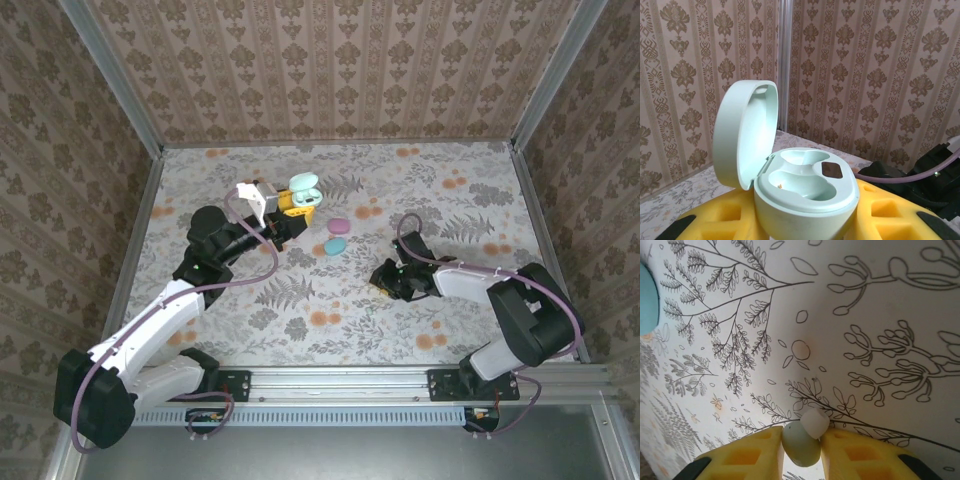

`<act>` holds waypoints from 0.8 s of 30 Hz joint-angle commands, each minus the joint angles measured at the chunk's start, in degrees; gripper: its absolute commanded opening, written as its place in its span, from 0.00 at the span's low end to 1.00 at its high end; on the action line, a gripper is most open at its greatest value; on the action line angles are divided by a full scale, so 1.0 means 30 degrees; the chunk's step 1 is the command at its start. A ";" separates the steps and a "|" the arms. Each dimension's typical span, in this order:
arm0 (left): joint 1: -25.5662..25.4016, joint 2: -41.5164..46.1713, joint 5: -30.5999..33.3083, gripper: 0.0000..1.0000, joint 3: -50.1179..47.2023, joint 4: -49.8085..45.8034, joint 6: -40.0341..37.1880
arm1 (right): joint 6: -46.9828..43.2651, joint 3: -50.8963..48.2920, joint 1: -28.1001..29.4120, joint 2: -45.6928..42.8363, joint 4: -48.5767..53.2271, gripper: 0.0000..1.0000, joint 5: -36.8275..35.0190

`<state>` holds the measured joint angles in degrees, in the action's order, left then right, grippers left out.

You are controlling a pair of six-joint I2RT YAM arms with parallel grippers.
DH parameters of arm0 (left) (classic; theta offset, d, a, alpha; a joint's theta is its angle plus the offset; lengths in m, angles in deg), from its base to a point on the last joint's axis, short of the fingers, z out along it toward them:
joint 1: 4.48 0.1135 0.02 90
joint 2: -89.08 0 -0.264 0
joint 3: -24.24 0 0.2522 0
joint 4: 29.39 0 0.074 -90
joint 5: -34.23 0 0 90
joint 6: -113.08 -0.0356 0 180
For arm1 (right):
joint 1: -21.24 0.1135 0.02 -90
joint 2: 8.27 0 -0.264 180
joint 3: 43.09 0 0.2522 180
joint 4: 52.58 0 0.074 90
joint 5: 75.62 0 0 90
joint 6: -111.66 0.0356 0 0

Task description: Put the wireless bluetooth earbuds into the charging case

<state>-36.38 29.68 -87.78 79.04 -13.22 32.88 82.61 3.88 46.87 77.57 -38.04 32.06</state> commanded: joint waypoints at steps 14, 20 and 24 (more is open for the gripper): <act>-0.0162 -0.0140 -0.0082 0.26 0.0519 0.0824 0.0061 | 0.3425 -0.4357 -0.1350 -0.8618 0.3642 0.37 -0.3638; -0.0148 -0.0352 -0.0185 0.26 0.0604 0.1059 0.0160 | -0.0392 -0.2119 -0.1482 -0.9253 0.6778 0.38 -0.3890; -0.0148 -0.0337 -0.0155 0.26 0.0596 0.1052 0.0105 | -0.2777 0.0398 -0.1520 -0.5900 0.8076 0.41 -0.2874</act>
<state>-36.38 28.74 -87.65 79.04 -12.76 32.90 81.69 0.72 42.58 55.21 -19.64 22.33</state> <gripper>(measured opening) 0.344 0.405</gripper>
